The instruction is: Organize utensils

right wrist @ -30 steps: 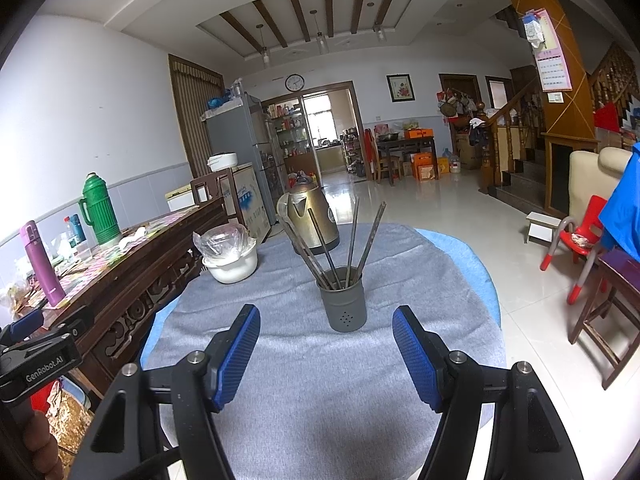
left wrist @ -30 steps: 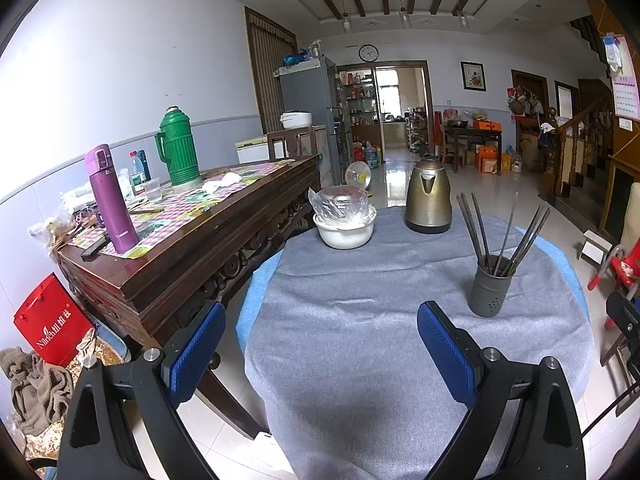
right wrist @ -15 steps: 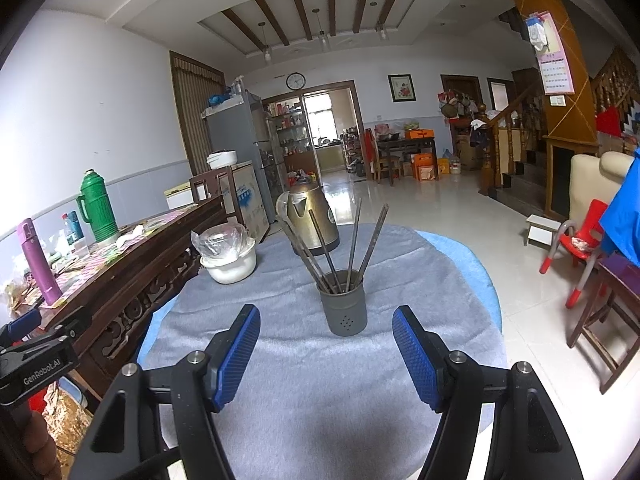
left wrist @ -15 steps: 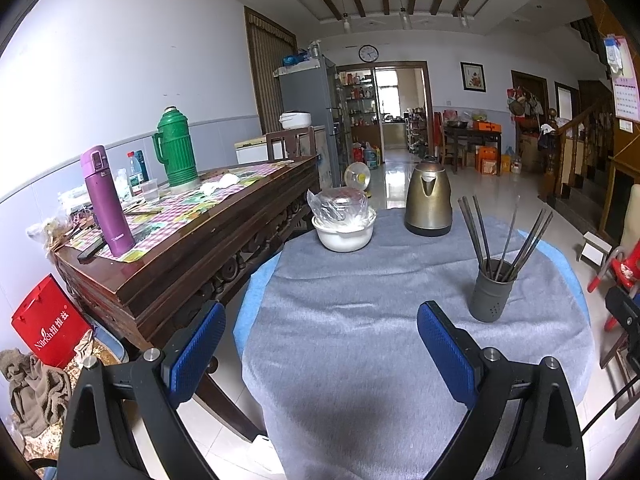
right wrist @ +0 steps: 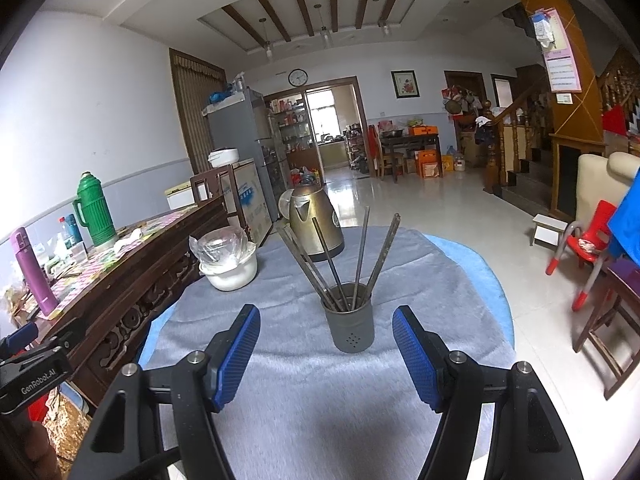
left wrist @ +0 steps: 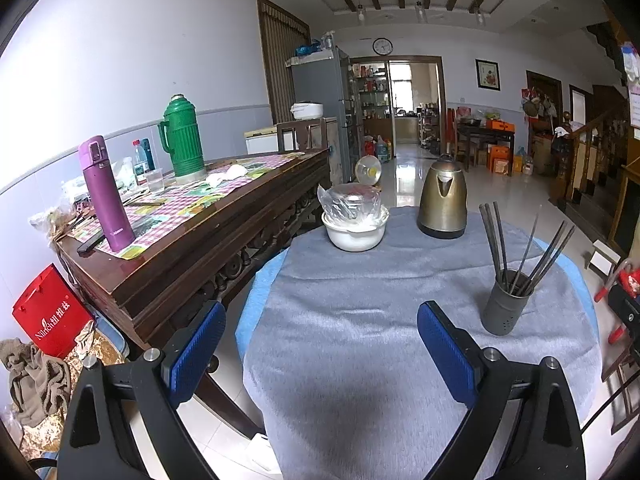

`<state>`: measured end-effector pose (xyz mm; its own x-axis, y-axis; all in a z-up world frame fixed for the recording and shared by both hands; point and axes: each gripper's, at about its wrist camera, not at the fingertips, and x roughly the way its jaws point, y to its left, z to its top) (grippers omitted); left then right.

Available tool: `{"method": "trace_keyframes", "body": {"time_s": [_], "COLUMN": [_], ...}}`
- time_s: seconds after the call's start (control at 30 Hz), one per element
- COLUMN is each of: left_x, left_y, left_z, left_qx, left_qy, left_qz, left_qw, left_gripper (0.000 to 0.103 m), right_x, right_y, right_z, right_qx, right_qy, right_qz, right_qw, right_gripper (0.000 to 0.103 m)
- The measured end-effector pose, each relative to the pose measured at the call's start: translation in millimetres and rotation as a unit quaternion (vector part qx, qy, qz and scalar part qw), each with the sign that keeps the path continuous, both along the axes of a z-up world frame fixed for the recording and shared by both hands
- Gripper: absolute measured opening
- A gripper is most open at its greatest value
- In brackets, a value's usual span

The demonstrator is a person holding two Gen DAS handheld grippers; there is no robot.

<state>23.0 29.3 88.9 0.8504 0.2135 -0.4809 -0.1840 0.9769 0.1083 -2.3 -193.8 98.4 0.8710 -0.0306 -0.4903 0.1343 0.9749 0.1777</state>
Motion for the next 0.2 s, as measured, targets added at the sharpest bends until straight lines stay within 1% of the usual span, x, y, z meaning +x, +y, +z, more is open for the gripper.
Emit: {"method": "trace_keyframes", "body": {"time_s": [0.03, 0.1, 0.13, 0.2], "left_x": [4.5, 10.2, 17.6, 32.7], "left_y": [0.2, 0.3, -0.1, 2.0], "left_z": [-3.7, -11.7, -20.6, -37.5], "left_qx": [-0.002, -0.006, -0.007, -0.015], "left_qy": [0.003, 0.004, 0.009, 0.028], "left_qz": [0.000, -0.015, -0.016, -0.009], "left_qw": [1.0000, 0.9999, 0.9998, 0.9994], "left_gripper": [0.096, 0.096, 0.097, 0.097], "right_x": [3.4, 11.9, 16.2, 28.0], "right_y": [0.7, 1.8, 3.3, 5.8], "right_z": [-3.2, -12.6, -19.8, -39.2], "right_qx": [0.001, 0.004, 0.007, 0.010], "right_qy": [0.003, 0.014, 0.020, 0.039], "right_qz": [0.000, 0.005, 0.009, 0.024], "right_qw": [1.000, 1.000, 1.000, 0.999], "right_gripper": [0.072, 0.072, 0.072, 0.072]}}
